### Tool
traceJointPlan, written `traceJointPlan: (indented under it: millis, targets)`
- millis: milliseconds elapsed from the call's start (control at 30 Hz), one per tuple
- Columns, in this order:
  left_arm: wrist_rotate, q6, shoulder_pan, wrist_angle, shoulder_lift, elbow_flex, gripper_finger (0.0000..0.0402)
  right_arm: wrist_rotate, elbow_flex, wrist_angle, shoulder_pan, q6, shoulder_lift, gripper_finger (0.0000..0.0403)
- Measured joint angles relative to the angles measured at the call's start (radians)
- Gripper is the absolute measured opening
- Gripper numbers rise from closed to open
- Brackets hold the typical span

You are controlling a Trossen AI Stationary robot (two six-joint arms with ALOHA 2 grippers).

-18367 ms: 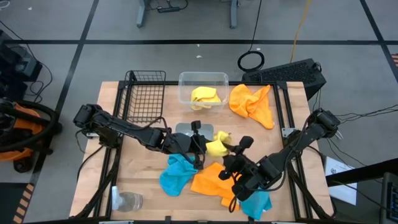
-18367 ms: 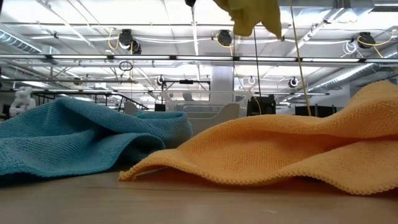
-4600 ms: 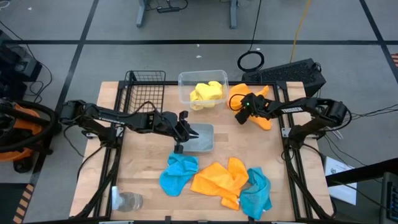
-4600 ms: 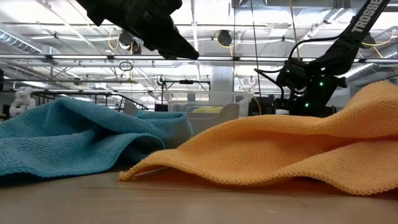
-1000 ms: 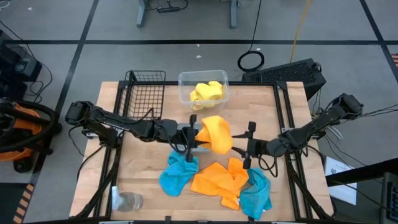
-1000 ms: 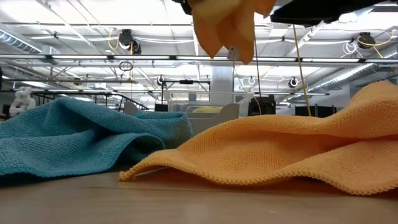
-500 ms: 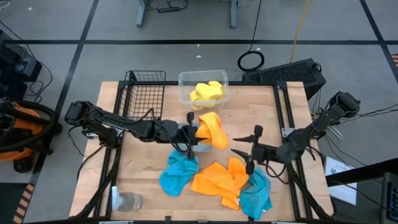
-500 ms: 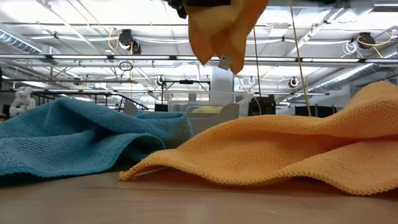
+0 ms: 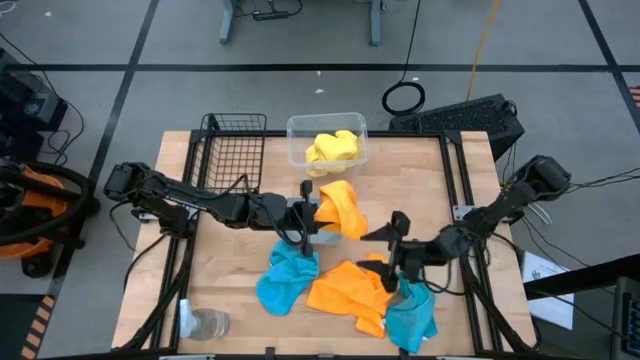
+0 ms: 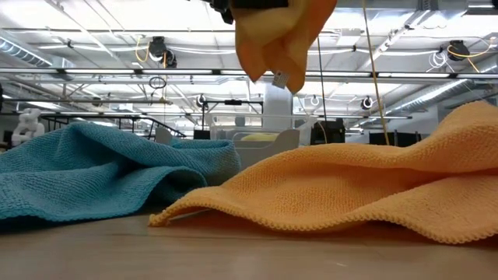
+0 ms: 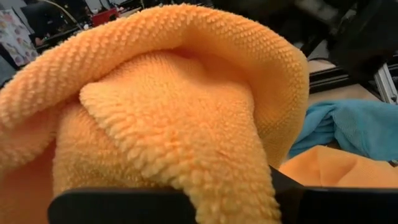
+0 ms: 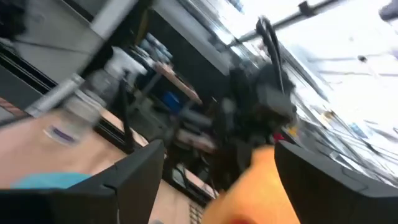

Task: Sort microfiber towel by color & place in baskets
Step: Put the top orange microfiber cloth into the gray bin

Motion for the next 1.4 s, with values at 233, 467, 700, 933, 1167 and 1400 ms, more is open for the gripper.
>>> traceJointPlan:
  millis: [233,467,700,933,1167,1400]
  targets:
    - [0.052,-0.001,-0.001,0.003,0.000,0.000,0.0019,0.047,0.000,0.162,-0.113,0.024,0.109,0.0284]
    - [0.121,-0.001,-0.002,0.003,0.000,0.000,0.0020,0.076,0.000,0.142,-0.176,0.116,0.118,0.0285]
    - [0.141,0.000,0.000,0.002,0.000,0.000,0.0020,0.062,0.000,0.085,-0.208,0.254,0.118,0.0261]
    - [0.162,0.010,-0.007,-0.010,0.000,0.000,0.0092,-0.028,0.000,0.060,-0.211,0.292,0.118,0.0204]
    - [0.116,0.002,-0.054,-0.105,0.001,0.000,0.0264,-0.013,0.000,0.066,-0.212,0.257,0.108,0.0109]
    - [0.011,0.007,-0.101,-0.189,0.001,0.000,0.0370,-0.014,0.001,0.011,-0.211,0.233,0.052,0.0017]
